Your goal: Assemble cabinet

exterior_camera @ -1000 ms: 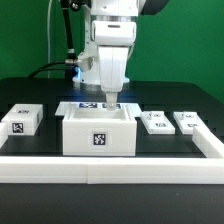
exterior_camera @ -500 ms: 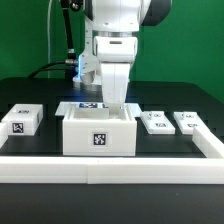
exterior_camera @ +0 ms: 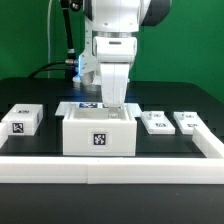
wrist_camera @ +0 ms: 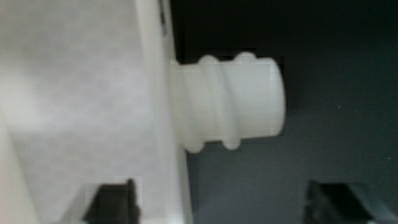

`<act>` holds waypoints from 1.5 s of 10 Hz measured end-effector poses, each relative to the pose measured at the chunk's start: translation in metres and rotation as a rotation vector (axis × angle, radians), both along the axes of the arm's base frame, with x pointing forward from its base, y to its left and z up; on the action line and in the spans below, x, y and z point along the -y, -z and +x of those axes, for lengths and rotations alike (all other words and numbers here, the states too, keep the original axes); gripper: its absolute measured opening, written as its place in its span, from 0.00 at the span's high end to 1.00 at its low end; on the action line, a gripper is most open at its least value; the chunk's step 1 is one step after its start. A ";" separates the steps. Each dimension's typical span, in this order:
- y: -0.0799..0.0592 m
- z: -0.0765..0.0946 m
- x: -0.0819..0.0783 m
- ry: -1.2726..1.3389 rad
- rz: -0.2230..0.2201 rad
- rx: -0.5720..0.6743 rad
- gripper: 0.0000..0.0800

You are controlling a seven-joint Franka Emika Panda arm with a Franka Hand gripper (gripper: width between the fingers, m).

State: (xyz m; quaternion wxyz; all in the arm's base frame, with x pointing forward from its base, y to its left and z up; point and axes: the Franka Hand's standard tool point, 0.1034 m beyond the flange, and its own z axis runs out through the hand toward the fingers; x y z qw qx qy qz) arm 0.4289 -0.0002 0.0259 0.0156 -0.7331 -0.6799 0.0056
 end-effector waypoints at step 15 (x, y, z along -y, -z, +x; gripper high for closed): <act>-0.001 0.042 -0.053 -0.086 0.014 0.025 0.96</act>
Offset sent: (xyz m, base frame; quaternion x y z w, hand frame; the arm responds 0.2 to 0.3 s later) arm 0.0000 0.0000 0.0000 0.0000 0.0000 0.0000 1.0000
